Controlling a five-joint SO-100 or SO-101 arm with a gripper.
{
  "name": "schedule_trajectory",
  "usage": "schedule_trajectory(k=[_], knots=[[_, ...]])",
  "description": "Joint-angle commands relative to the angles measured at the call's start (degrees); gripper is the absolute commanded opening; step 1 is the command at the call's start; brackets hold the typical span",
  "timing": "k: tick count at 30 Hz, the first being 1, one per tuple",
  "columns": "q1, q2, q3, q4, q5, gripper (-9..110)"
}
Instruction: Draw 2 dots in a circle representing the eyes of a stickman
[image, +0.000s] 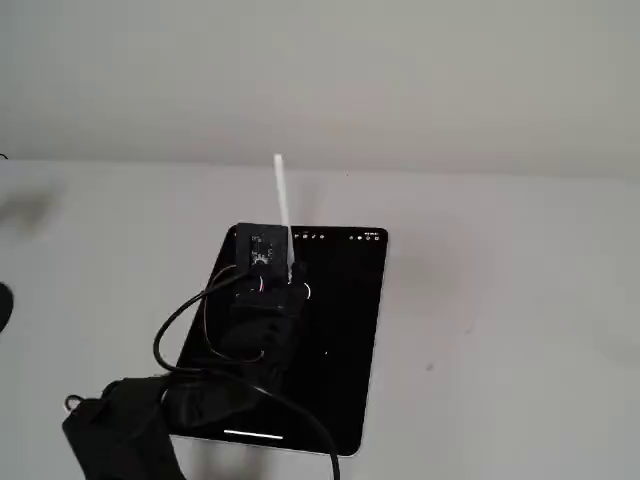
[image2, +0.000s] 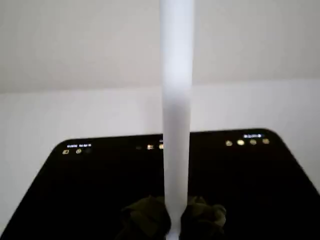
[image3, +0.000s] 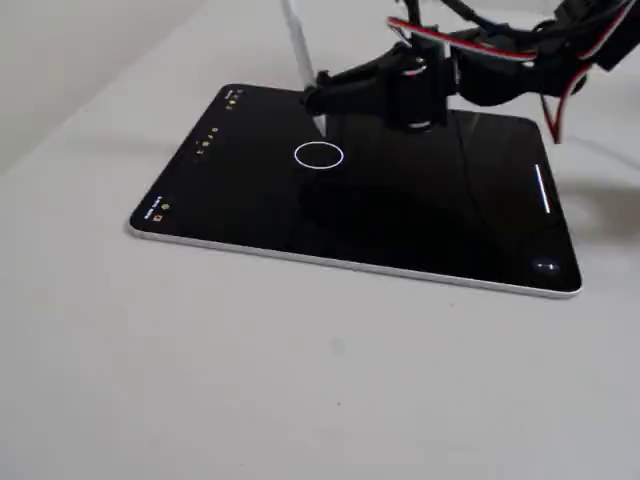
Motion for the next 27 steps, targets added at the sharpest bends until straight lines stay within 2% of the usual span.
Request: schedule_trajectory(k=[1,27], knots=[[-1.8,-0.2,-5.9,0.1,-0.7,0],[-2.8,-5.2,-8.7,-0.1,-1.9,0]])
